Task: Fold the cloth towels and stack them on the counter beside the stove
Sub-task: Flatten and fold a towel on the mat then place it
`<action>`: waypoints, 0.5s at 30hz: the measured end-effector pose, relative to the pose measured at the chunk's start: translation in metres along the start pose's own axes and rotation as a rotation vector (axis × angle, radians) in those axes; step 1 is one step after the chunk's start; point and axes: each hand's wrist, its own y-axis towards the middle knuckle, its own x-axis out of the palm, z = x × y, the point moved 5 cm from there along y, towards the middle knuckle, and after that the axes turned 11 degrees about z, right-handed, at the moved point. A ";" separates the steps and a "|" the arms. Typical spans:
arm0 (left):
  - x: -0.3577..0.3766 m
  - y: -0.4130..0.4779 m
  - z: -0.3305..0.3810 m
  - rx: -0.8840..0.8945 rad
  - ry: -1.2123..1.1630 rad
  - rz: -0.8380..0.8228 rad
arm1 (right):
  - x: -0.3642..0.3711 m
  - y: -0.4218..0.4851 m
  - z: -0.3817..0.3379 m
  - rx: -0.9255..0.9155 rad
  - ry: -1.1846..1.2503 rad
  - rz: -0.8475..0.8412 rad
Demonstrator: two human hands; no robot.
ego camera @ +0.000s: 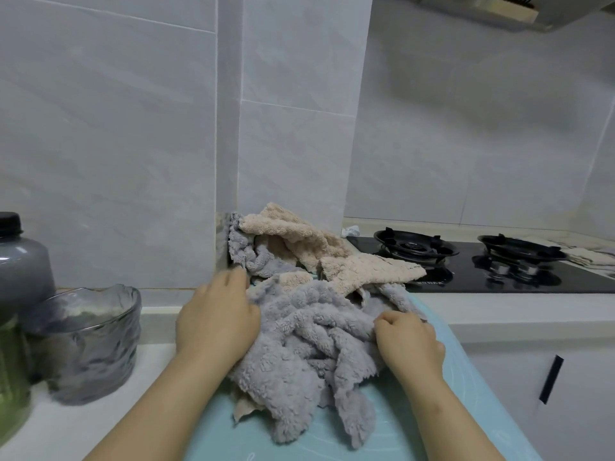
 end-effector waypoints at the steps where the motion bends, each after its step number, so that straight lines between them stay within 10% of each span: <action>1: 0.002 0.000 0.005 0.058 -0.060 0.067 | 0.000 -0.002 -0.001 -0.014 -0.034 -0.004; 8: 0.056 -0.006 -0.004 0.120 -0.079 -0.322 | 0.014 -0.018 -0.015 -0.218 -0.160 -0.216; 15: 0.014 0.006 -0.001 -0.140 -0.418 0.103 | -0.013 -0.003 -0.013 -0.178 0.311 0.205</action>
